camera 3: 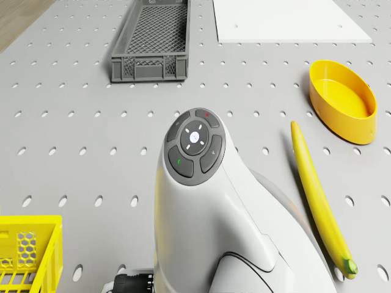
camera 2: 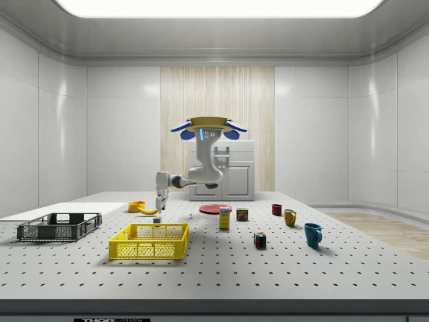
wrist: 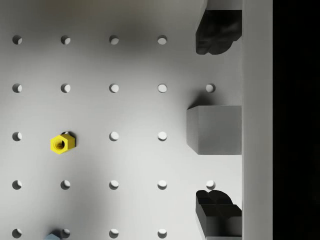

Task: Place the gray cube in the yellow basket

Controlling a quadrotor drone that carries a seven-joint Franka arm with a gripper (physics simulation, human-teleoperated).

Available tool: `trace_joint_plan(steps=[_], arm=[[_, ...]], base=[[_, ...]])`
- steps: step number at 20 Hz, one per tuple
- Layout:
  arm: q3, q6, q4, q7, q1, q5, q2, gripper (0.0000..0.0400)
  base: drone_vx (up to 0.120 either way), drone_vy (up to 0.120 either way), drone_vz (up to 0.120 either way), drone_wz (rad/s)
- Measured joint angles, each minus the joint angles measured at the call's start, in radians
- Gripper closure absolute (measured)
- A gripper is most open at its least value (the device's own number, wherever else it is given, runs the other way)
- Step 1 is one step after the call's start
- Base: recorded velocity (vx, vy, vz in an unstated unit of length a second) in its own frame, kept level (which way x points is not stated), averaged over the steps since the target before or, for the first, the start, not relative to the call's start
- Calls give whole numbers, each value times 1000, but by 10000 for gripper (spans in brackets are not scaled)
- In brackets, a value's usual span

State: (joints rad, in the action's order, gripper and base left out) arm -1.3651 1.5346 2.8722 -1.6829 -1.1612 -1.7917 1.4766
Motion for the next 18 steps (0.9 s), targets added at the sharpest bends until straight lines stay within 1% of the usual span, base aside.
trace_joint_plan(steps=[4,8,13,18], arm=[[-1,6,0,-1,-2,3,7,0],[27,23,-5,-1,-4,-22,15,0],[95,55,-20,0,-12,-85,25,0],[138,78,-33,18,-2,-124,32,0]], base=[[110,0,0,0],[0,0,0,0],[0,0,0,0],[0,0,0,0]])
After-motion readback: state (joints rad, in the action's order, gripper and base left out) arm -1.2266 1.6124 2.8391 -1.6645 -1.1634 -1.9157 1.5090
